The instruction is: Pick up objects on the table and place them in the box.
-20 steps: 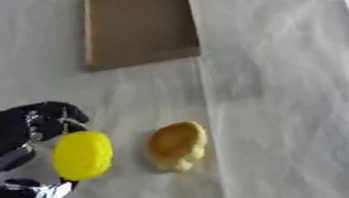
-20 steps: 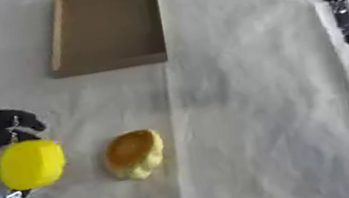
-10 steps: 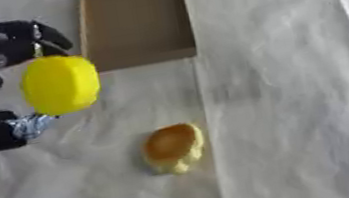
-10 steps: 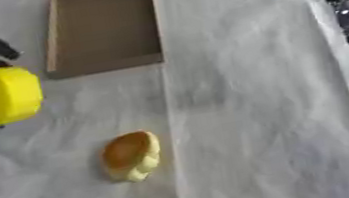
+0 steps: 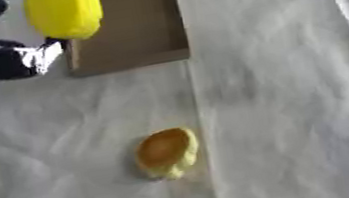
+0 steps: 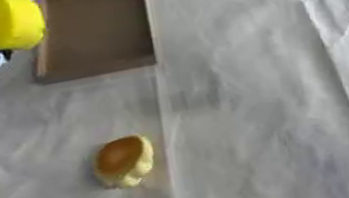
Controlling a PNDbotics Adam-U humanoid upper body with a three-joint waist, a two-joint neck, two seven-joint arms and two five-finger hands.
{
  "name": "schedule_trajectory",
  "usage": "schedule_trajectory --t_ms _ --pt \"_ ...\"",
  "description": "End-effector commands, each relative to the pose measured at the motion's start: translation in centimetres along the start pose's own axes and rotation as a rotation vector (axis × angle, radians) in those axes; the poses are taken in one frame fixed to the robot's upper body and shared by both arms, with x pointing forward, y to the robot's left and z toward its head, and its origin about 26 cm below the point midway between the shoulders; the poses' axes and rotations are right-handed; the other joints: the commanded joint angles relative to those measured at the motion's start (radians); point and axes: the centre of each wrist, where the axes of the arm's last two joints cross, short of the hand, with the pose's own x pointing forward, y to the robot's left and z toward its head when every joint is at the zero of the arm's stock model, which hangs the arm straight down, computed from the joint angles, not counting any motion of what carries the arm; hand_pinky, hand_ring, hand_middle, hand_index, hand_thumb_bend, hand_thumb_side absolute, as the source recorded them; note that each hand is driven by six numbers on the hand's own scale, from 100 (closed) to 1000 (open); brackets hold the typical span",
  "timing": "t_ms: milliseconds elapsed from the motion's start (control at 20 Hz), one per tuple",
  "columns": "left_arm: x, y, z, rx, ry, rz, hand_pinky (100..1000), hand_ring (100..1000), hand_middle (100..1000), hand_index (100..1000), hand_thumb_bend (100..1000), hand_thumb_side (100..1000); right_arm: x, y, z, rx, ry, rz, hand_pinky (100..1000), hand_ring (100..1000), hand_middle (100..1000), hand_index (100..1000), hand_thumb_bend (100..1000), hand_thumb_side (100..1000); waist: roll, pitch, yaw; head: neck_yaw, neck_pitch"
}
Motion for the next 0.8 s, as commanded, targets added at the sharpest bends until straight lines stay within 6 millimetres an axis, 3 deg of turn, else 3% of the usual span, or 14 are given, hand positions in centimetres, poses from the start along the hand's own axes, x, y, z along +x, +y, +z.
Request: schedule_trajectory --t_ms 50,500,700,800 --pt "-1.1 1.1 -0.8 0.02 0.038 0.006 821 889 775 761 100 181 0.5 -0.5 -1.0 0.031 -0.044 0.002 929 867 663 877 100 533 0.005 -0.02 -0.014 0.023 -0.018" --pt "-5.2 -1.0 -2.1 0.005 0.178 0.042 830 903 787 788 117 217 0.4 0.1 -1.5 0.05 -0.06 -0.035 931 871 662 879 100 533 0.021 -0.012 -0.079 0.072 -0.027" --pt "-10.6 -5.6 -2.6 -0.024 0.27 0.063 840 918 799 799 130 243 0.4 0.4 -1.6 0.057 -0.06 -0.05 933 874 661 880 100 533 0.022 -0.01 -0.094 0.084 -0.025" --pt "-12.1 -7.5 -2.3 -0.03 0.277 0.049 853 932 815 819 159 271 0.4 0.5 -1.6 0.06 -0.059 -0.055 934 875 661 880 100 532 0.023 -0.009 -0.098 0.086 -0.023"
